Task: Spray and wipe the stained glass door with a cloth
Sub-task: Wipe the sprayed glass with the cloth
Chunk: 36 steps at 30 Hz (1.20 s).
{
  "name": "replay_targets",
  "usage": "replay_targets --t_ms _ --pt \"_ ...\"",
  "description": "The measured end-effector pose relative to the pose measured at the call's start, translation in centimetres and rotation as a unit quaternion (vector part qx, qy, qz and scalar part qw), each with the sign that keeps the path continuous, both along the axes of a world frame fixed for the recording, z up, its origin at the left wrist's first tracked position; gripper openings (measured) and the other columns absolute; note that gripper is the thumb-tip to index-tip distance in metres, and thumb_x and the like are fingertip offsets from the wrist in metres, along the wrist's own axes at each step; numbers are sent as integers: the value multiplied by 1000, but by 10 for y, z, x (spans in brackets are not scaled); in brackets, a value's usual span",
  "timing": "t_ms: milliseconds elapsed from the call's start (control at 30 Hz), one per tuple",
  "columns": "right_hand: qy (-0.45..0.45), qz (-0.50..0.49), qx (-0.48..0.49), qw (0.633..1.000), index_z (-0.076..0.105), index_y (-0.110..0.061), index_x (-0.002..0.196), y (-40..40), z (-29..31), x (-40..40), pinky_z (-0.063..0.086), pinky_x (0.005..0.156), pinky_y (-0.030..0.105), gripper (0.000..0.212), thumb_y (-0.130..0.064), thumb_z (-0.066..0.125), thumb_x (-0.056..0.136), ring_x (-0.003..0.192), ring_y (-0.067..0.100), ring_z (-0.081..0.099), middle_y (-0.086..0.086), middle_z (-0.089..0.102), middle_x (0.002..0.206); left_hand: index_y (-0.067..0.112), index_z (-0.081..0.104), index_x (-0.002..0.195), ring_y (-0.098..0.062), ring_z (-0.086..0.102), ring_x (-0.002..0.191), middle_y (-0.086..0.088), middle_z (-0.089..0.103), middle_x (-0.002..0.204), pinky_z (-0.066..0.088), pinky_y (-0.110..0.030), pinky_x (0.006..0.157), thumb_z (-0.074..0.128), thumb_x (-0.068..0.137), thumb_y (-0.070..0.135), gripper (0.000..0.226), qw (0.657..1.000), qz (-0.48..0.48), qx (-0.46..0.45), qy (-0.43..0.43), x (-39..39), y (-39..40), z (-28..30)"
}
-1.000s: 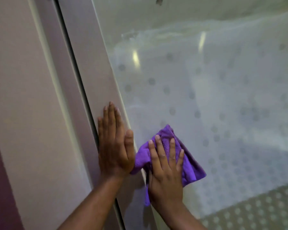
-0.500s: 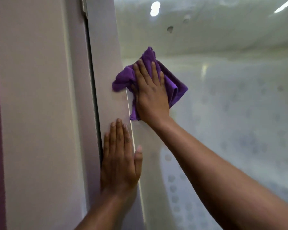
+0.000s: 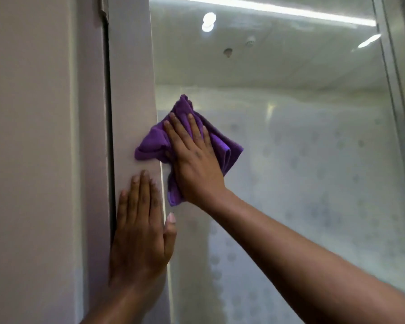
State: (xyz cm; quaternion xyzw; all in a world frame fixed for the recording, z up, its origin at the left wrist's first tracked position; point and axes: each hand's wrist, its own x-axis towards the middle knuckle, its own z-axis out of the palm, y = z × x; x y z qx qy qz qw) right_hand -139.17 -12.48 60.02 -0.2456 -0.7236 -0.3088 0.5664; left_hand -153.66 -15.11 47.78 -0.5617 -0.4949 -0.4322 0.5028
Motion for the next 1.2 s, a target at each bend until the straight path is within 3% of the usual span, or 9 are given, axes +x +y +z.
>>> replay_targets --t_ms 233,400,567,767,867,1033,1133,1200 --pt "-1 -8 14 1000 36 -12 162 14 30 44 7 132 48 67 -7 56 99 163 30 14 6 29 172 -7 28 163 -42 24 162 -28 22 174 15 -53 134 34 103 32 73 1000 -8 13 16 -5 3 -1" --pt "121 -49 -24 991 37 -8 161 34 30 123 9 131 48 72 0 51 90 161 29 20 9 30 171 -7 30 163 -42 25 162 -29 23 173 18 -56 133 36 101 32 73 1000 -15 16 16 -6 4 -1" --pt "293 -79 -85 949 33 -7 162 51 10 204 6 132 48 65 -1 41 98 160 32 21 9 28 172 -7 33 161 -42 24 162 -28 23 173 20 -59 132 36 101 33 72 1000 -4 11 12 -3 4 -1" --pt "437 -87 -126 886 26 -11 165 49 22 175 4 131 44 58 -12 41 109 162 34 11 4 19 175 4 27 167 -36 16 165 -20 18 177 10 -56 135 35 103 35 72 1000 3 10 26 -2 5 0" --pt "381 -100 -106 913 26 -8 164 38 36 121 3 130 44 57 -16 41 110 162 34 14 9 20 175 7 27 168 -35 17 165 -17 18 178 11 -57 134 36 103 35 71 1000 0 7 29 -1 5 -1" --pt "107 -8 3 994 36 -8 161 14 17 26 3 132 45 58 -12 52 105 162 30 16 9 30 171 1 29 165 -36 22 164 -19 22 176 15 -59 133 36 101 32 72 1000 4 -3 25 -1 1 -1" --pt "-63 -3 26 998 36 -19 163 17 5 45 10 132 40 55 -16 50 110 163 21 13 0 28 173 -3 30 164 -38 25 163 -21 24 175 17 -59 132 36 100 31 72 1000 6 -8 28 -2 -2 -1" --pt "-129 -26 41 990 39 -17 161 25 8 81 15 132 41 53 -13 52 110 162 21 17 1 32 171 -3 30 164 -38 26 162 -20 24 175 17 -59 132 36 99 31 74 1000 1 -10 27 -2 -2 -1"
